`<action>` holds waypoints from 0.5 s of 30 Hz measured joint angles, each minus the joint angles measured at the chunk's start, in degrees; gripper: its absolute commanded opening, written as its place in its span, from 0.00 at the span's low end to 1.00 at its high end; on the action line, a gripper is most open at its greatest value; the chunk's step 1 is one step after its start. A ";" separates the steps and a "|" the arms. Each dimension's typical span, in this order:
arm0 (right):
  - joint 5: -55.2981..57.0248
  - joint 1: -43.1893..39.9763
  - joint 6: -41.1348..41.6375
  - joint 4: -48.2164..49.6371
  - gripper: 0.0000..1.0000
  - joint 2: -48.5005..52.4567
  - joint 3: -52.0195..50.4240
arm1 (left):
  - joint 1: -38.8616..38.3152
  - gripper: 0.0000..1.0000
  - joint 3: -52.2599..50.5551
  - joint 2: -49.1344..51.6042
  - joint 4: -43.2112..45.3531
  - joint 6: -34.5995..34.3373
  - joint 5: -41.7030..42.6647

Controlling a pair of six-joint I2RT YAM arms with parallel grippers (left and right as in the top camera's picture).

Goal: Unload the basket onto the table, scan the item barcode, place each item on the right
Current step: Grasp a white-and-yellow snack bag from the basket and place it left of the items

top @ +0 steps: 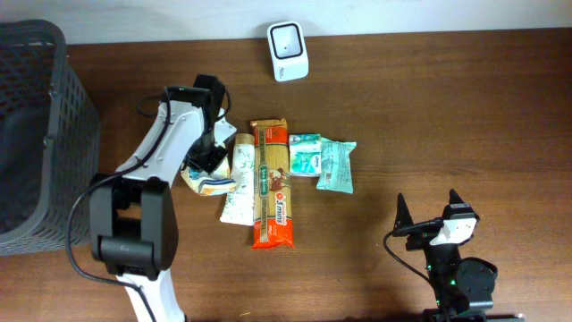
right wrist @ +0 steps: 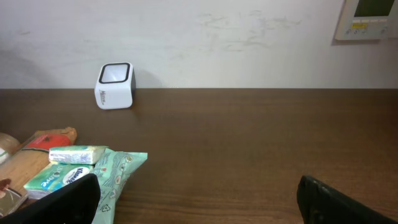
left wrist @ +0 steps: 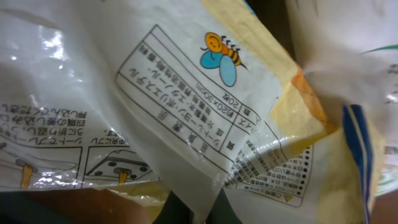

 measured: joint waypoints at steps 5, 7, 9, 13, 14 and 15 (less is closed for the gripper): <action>0.00 0.00 0.04 0.00 0.99 0.00 0.00 | 0.31 0.00 -0.02 4.87 1.84 11.21 3.67; 0.00 0.00 0.02 0.00 0.99 0.00 0.00 | -1.46 0.00 -0.15 4.98 4.98 12.41 3.58; 0.00 0.00 0.00 0.00 0.99 0.00 0.00 | -5.68 0.09 -0.15 4.98 8.33 14.23 3.56; 0.00 0.00 0.04 0.00 0.99 0.00 0.00 | -12.22 0.36 -0.17 5.27 10.40 15.15 4.59; 0.00 0.00 0.00 0.00 0.99 0.00 0.00 | -12.74 0.81 -0.15 5.29 10.34 14.51 4.76; 0.00 0.00 0.00 0.00 0.99 0.00 0.00 | -13.05 1.00 -0.15 5.35 10.10 11.96 4.55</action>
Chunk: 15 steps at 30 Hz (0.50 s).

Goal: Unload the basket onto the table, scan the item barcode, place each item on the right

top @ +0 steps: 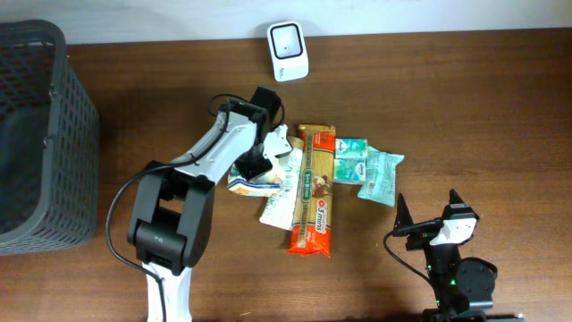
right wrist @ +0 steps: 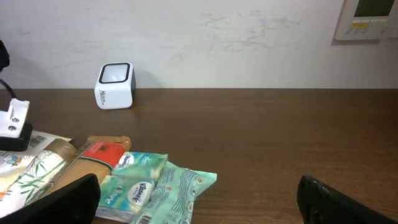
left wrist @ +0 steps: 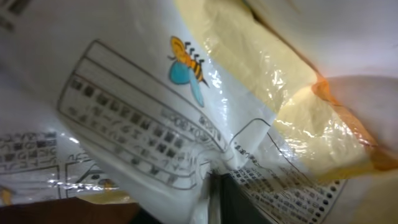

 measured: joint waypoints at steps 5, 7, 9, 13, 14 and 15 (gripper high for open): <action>0.00 0.00 0.02 0.00 0.99 0.00 0.00 | -0.04 0.99 3.91 0.90 -3.61 -17.00 -0.61; 0.00 0.00 0.02 0.00 0.99 0.00 0.00 | -0.09 0.99 5.95 0.35 -3.61 -20.06 0.85; 0.00 0.00 0.02 0.00 0.99 0.00 0.00 | 0.39 0.99 7.28 -4.17 -3.56 -22.91 1.68; 0.00 0.00 0.00 0.00 0.99 0.00 0.00 | 9.07 0.99 9.40 -18.88 -3.32 -26.91 2.36; 0.00 -0.02 0.02 0.00 0.99 0.00 0.00 | 12.48 0.99 9.42 -21.00 -3.45 -27.32 2.38; 0.00 0.00 0.04 0.00 0.99 0.00 0.00 | 15.23 0.99 9.55 -21.90 -3.50 -28.00 2.36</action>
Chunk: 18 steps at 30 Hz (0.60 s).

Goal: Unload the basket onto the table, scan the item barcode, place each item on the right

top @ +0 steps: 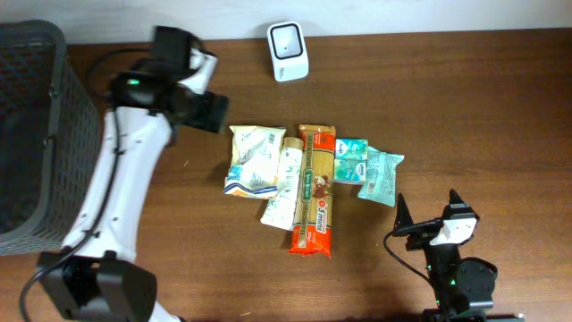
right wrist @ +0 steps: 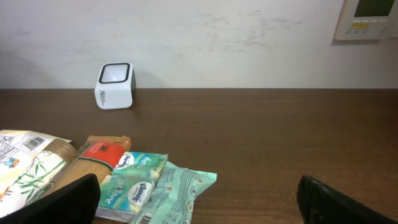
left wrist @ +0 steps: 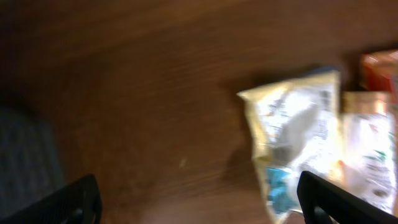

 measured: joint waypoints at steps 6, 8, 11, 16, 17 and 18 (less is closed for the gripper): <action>0.00 0.00 -0.04 0.00 0.99 0.00 0.00 | 10.27 0.99 0.02 -0.35 -0.59 -3.61 4.76; 0.00 0.00 -0.02 0.00 0.99 0.00 0.00 | 10.47 0.99 0.02 -0.35 -0.74 -3.80 5.42; 0.00 0.00 -0.02 0.00 0.99 0.00 0.00 | 10.64 0.99 0.04 -0.35 -2.25 -3.80 2.58; 0.00 0.00 -0.04 0.00 0.99 0.00 0.00 | 15.74 0.99 0.04 -0.35 -2.29 -3.80 4.55; 0.00 0.00 -0.02 0.00 0.99 0.00 0.00 | 16.74 0.99 0.04 -0.35 -2.34 -3.80 5.25; 0.00 0.00 -0.02 0.00 0.99 0.00 0.00 | 16.83 0.99 0.04 -0.35 -2.34 -3.80 5.68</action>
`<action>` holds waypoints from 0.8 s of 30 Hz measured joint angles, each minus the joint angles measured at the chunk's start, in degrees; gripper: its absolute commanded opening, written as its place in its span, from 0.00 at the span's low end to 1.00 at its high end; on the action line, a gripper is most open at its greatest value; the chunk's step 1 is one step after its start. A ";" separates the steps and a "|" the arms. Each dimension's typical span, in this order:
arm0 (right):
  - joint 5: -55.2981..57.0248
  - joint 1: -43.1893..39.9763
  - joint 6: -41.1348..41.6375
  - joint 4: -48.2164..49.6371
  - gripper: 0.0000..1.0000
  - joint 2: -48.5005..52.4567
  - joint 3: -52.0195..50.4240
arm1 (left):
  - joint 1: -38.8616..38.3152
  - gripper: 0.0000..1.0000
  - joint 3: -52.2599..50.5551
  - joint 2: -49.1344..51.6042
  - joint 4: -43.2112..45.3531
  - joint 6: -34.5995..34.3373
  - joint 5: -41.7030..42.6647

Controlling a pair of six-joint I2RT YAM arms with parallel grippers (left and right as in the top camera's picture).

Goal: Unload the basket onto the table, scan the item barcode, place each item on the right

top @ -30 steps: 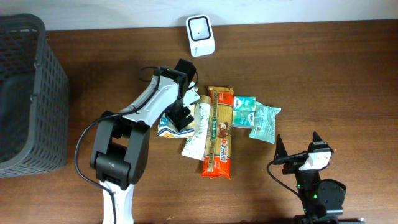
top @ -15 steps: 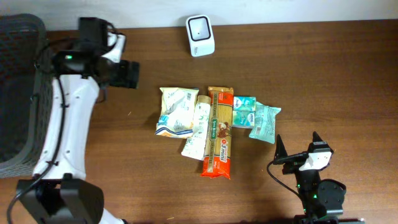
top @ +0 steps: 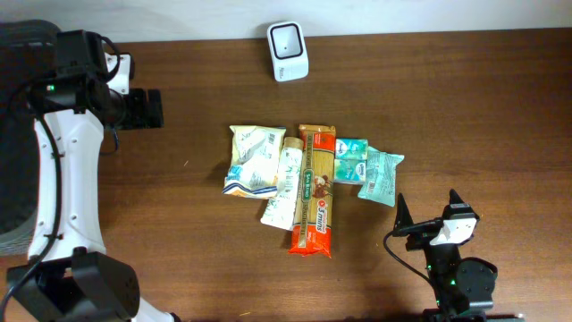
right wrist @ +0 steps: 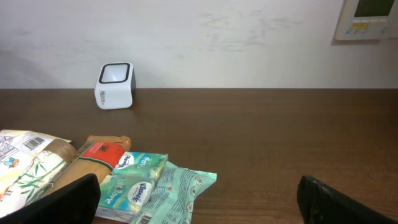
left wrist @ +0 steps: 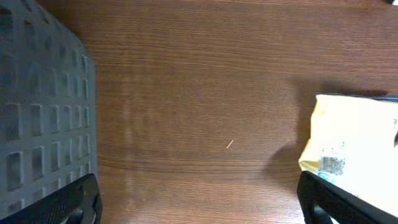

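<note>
Several packs lie in a row mid-table: a yellow-white bag (top: 253, 161), a white tube pack (top: 281, 185), a red pasta pack (top: 313, 192), a Kleenex pack (top: 350, 159) and a teal pouch (top: 380, 177). The white scanner (top: 288, 39) stands at the far edge. My left gripper (top: 150, 109) hangs open and empty left of the row, beside the basket; its wrist view shows the gripper (left wrist: 199, 208) over bare wood, with the bag (left wrist: 354, 140) at the right. My right gripper (top: 427, 222) rests open near the front edge, facing the packs (right wrist: 134, 180) and scanner (right wrist: 115, 85).
A dark grey mesh basket (top: 18, 54) fills the far left; its wall (left wrist: 37, 106) is close to my left gripper. The wooden table (top: 465, 107) meets a white wall at the back.
My left gripper has moved further left, from just left of the scanner's side to beside the basket. It remains open. The packs and the right arm have not moved.
My left gripper was down on the yellow-white bag at the row's left end. Then the whole row lay further right with the gripper still on the bag. Then the gripper was open, away up-left of the bag, and now stands by the basket.
</note>
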 measured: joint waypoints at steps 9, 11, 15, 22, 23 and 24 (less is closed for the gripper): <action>0.00 0.00 0.02 0.00 0.99 0.00 0.00 | -0.15 0.99 0.00 0.00 -0.11 0.00 3.13; 0.00 0.00 0.00 0.00 0.99 0.00 0.00 | -0.15 0.99 0.00 0.00 -0.11 0.00 3.13; -1.03 0.00 0.04 0.13 0.99 0.00 0.00 | -0.15 0.99 0.00 0.00 -0.11 -0.02 3.13; -14.19 -0.02 0.02 -8.17 0.99 8.68 13.38 | -0.15 0.99 0.00 0.00 -0.15 -0.02 3.15; -14.58 -0.02 -0.04 -10.78 0.99 12.85 18.18 | -0.15 0.99 0.00 -0.02 -0.02 -0.02 3.23; -14.91 -0.02 -0.17 -15.96 0.99 20.06 25.44 | -0.15 0.99 0.00 -0.02 -0.02 0.00 3.32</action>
